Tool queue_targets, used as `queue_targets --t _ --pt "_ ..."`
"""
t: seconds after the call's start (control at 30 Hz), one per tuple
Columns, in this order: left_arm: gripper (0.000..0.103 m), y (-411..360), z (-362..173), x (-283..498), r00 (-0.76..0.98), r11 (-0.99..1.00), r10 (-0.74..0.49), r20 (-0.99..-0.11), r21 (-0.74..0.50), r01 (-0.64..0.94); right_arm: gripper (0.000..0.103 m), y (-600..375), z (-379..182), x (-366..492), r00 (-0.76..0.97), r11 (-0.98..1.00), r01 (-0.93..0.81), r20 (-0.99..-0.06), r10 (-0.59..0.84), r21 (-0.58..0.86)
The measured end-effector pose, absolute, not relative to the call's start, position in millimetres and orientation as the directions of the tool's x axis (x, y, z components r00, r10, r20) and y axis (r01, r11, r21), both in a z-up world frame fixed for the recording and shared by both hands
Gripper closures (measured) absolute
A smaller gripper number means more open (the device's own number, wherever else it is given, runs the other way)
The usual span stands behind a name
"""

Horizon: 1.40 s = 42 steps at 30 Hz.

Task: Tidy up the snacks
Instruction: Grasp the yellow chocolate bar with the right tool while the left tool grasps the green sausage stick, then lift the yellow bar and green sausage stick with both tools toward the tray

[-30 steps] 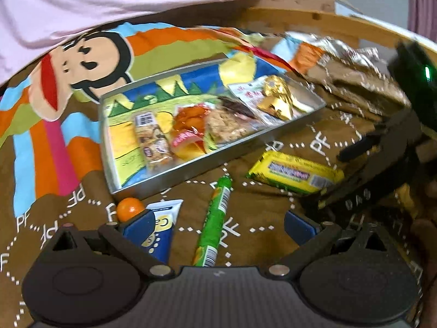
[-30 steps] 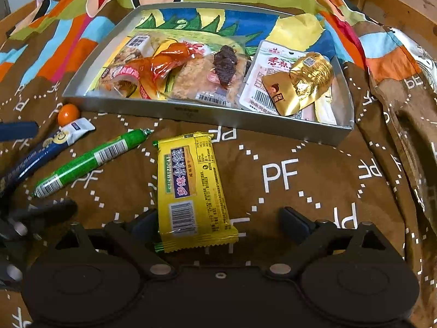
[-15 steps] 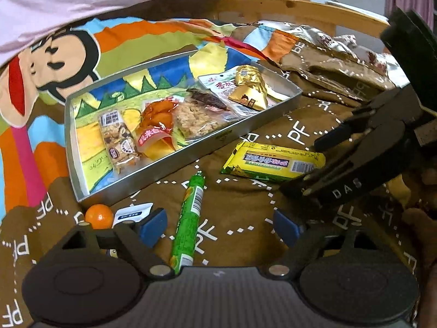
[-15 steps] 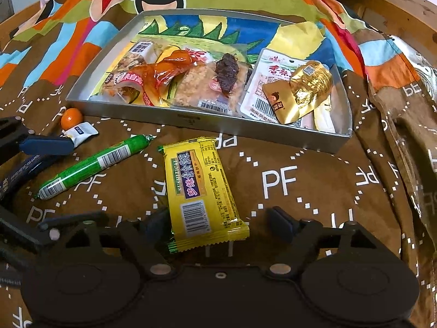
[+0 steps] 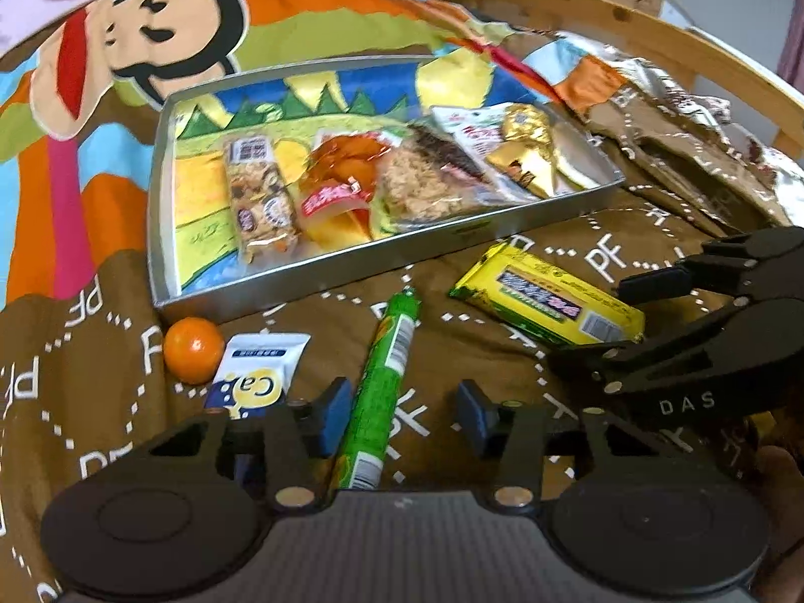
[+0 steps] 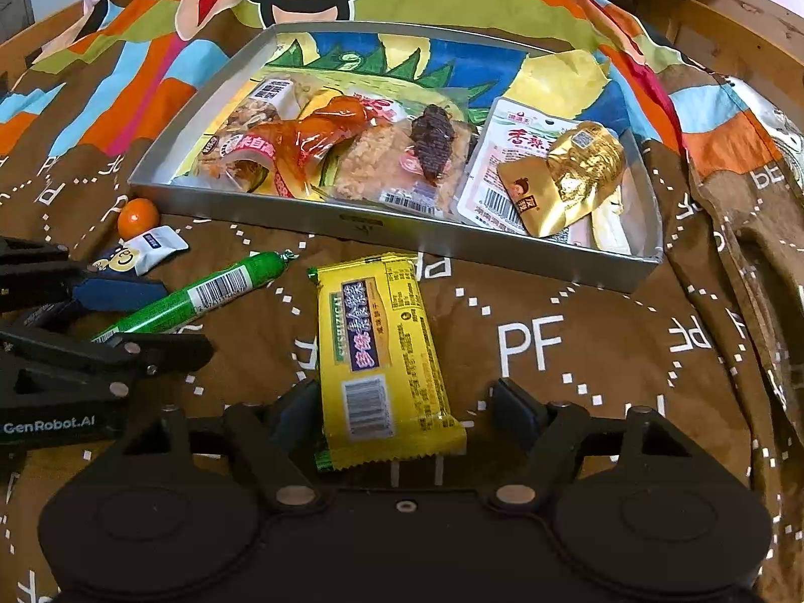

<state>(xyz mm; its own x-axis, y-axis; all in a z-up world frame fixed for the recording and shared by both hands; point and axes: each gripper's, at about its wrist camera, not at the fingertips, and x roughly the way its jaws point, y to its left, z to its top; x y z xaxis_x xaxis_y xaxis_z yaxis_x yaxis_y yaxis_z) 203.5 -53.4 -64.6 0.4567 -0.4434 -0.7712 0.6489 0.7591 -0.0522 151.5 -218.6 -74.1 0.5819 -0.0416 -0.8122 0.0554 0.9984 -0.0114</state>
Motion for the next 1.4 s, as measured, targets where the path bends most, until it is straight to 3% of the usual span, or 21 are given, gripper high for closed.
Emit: queue_targets --t 0.17,0.23,0.3,0.43,0.67,0.87,1.03,1.4 --pt "0.065 -51.8 -65.8 207.1 0.459 0.793 -0.419 -0.783 -0.070 0.605 0.027 -222.9 -75.9 155.7 0.600 0.997 0.072 -0.800 -0.016 0.034" --pt "0.077 -52.1 -64.9 207.5 0.463 0.806 -0.402 -0.790 -0.064 0.589 0.038 -222.7 -75.1 154.5 0.608 0.997 0.070 -0.794 -0.007 0.045" --pt "0.080 -51.3 -63.5 208.0 0.460 0.818 -0.388 -0.799 -0.069 0.571 0.048 -221.2 -74.1 152.3 0.612 0.996 0.061 -0.791 0.010 0.060" --pt "0.083 -50.9 -59.8 203.4 0.430 0.830 -0.385 -0.816 -0.103 0.547 0.049 -215.7 -72.7 147.5 0.618 0.998 0.047 -0.786 0.000 0.037" --pt "0.085 -44.1 -55.0 191.5 0.357 0.850 -0.417 -0.836 -0.220 0.478 0.050 -209.4 -65.4 130.5 0.629 1.000 0.014 -0.777 -0.010 -0.002" --pt "0.085 -32.4 -51.2 185.3 0.327 0.865 -0.450 -0.831 -0.315 0.392 0.050 -186.1 -59.0 109.1 0.699 0.972 -0.059 -0.705 -0.124 -0.229" --pt "0.085 -29.7 -49.4 178.8 0.312 0.874 -0.444 -0.840 -0.329 0.357 0.050 -173.4 -59.2 101.4 0.743 0.934 -0.108 -0.652 -0.153 -0.342" --pt "0.084 -41.7 -63.6 177.2 0.288 0.877 -0.385 -0.877 -0.251 0.409 0.050 -172.0 -59.8 104.4 0.752 0.930 -0.103 -0.640 -0.159 -0.352"
